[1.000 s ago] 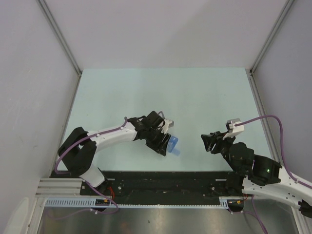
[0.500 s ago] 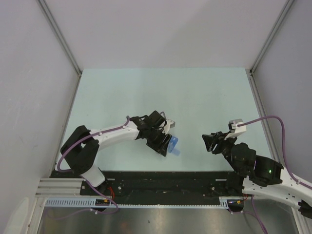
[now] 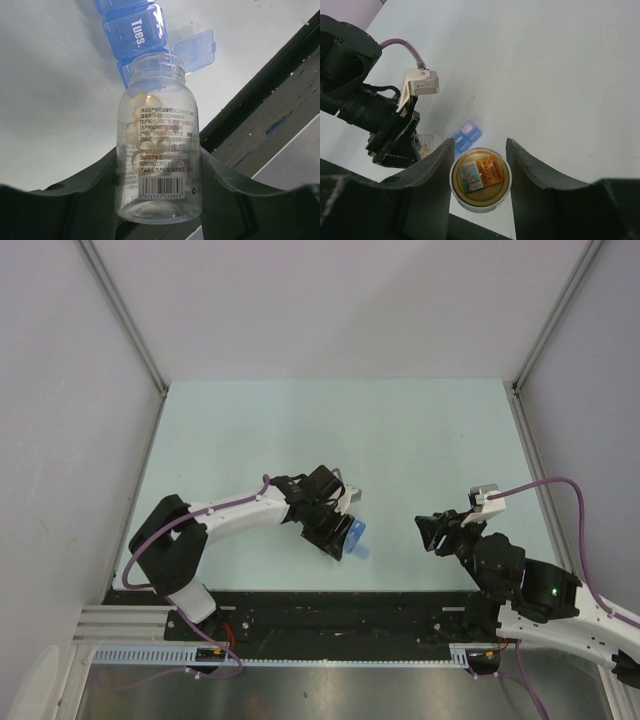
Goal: Sort the pills into containers
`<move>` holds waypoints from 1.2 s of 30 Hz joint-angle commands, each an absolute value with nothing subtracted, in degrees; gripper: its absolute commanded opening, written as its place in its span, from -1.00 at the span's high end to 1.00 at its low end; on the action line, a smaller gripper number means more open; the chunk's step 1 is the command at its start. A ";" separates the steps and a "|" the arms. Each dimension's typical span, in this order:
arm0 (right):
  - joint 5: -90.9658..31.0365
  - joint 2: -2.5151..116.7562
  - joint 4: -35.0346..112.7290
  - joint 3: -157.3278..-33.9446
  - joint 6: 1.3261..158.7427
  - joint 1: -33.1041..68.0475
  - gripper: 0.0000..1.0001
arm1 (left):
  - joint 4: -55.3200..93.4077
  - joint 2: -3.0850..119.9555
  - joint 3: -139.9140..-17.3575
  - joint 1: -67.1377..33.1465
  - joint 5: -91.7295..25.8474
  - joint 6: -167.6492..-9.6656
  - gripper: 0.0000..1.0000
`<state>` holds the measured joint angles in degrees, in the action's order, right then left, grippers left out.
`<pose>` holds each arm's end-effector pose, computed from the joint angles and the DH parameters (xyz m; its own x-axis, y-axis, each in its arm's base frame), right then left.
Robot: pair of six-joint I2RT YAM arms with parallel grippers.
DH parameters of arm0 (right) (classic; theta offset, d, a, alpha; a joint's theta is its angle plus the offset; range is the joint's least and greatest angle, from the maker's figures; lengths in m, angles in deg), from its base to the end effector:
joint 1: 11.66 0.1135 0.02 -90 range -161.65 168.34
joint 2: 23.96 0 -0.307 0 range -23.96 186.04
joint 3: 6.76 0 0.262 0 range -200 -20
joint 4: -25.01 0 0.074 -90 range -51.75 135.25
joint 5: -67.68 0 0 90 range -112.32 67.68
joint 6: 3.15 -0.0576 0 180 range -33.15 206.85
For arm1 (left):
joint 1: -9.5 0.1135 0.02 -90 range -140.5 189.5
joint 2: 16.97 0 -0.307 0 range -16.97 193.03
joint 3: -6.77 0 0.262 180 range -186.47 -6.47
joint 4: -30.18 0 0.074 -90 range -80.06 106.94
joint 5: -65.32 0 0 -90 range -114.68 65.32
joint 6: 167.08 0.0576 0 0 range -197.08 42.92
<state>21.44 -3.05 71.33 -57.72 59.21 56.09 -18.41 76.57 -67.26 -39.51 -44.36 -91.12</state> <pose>0.0637 0.0506 0.3219 -0.2875 0.1822 -0.9403 -0.3203 0.9069 0.2737 0.2043 -0.2646 0.2134 -0.7828 0.5526 -0.2860 0.6218 0.6771 -0.3936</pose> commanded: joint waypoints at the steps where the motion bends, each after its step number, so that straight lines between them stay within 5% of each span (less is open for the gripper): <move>1: 23.29 -3.66 71.65 -57.71 58.02 56.20 1.00 | -20.06 77.16 -69.66 -39.71 -44.02 -88.94 0.99; 36: 23.82 -4.18 71.30 -57.18 57.67 56.72 1.00 | -24.28 80.06 -74.14 -39.71 -42.26 -86.83 0.99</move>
<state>22.28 -3.67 71.55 -57.32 58.38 56.48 -23.70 80.37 -71.98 -39.51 -42.79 -88.59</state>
